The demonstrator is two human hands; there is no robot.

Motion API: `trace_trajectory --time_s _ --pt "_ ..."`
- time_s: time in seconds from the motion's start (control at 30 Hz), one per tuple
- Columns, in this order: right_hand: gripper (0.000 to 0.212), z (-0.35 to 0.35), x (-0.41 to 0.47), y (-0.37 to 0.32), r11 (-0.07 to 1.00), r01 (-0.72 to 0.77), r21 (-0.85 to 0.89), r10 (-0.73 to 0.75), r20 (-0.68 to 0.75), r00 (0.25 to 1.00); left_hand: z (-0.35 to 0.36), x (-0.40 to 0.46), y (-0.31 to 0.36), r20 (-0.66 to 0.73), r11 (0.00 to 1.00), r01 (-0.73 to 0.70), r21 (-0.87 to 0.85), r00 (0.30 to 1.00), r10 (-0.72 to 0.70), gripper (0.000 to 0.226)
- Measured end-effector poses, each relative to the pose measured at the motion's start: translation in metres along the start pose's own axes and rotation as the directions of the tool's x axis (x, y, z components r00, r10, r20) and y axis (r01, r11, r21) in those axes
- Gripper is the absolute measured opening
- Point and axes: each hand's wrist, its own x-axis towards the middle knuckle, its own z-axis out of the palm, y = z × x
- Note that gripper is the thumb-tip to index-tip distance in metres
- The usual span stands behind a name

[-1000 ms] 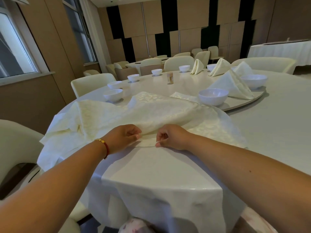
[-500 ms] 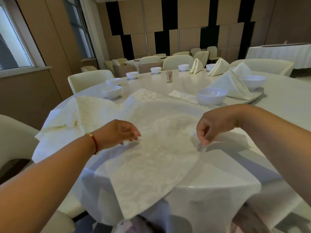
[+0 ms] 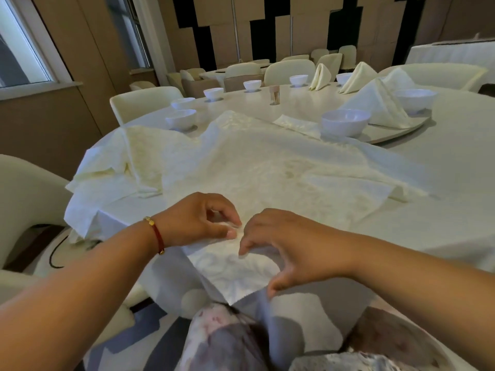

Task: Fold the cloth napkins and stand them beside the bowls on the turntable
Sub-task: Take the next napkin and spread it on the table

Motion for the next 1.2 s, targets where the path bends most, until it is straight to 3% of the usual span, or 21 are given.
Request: trace_trajectory --time_s 0.1,0.23,0.43,0.6,0.7,0.87,0.97,1.07,1.2 --pt "0.05 0.006 0.002 0.003 0.999 -0.023 -0.037 0.021 -0.057 0.998 0.001 -0.011 -0.007 0.023 0.997 -0.066 -0.035 0.998 0.067 0.047" --pt "0.031 0.004 0.003 0.002 0.993 -0.113 0.014 0.114 -0.135 0.984 0.003 -0.021 -0.005 0.089 0.989 -0.136 0.065 0.987 0.13 0.044" --pt "0.021 0.0 0.004 -0.005 0.975 -0.193 0.11 0.2 -0.056 0.978 0.008 -0.026 -0.003 -0.032 0.972 -0.145 0.188 0.988 0.153 0.027" --pt "0.018 -0.018 0.001 0.002 0.875 -0.352 0.331 0.387 -0.042 0.921 0.006 -0.024 0.006 -0.029 0.985 -0.128 0.113 0.991 0.132 0.033" --pt "0.018 -0.025 -0.001 0.008 0.821 -0.37 0.435 0.435 -0.057 0.899 0.01 -0.016 0.009 -0.039 0.987 -0.103 0.125 0.993 0.109 0.022" --pt "0.02 -0.02 -0.007 0.014 0.808 -0.316 0.497 0.433 -0.139 0.89 0.014 -0.002 0.009 -0.069 1.0 0.006 0.019 0.998 -0.004 0.008" --pt "0.04 -0.02 -0.013 0.013 0.924 -0.194 0.329 0.273 -0.215 0.938 0.012 0.001 0.009 -0.049 0.998 0.045 -0.04 0.998 -0.047 0.007" --pt "0.055 -0.016 -0.015 0.011 0.985 -0.061 0.16 0.092 -0.198 0.976 0.011 0.004 0.009 -0.034 0.997 0.067 -0.049 0.997 -0.069 0.006" --pt "0.034 -0.012 -0.012 0.016 0.981 -0.05 0.185 0.092 -0.226 0.97 0.01 0.005 0.01 -0.012 0.995 0.081 -0.057 0.997 -0.082 0.007"
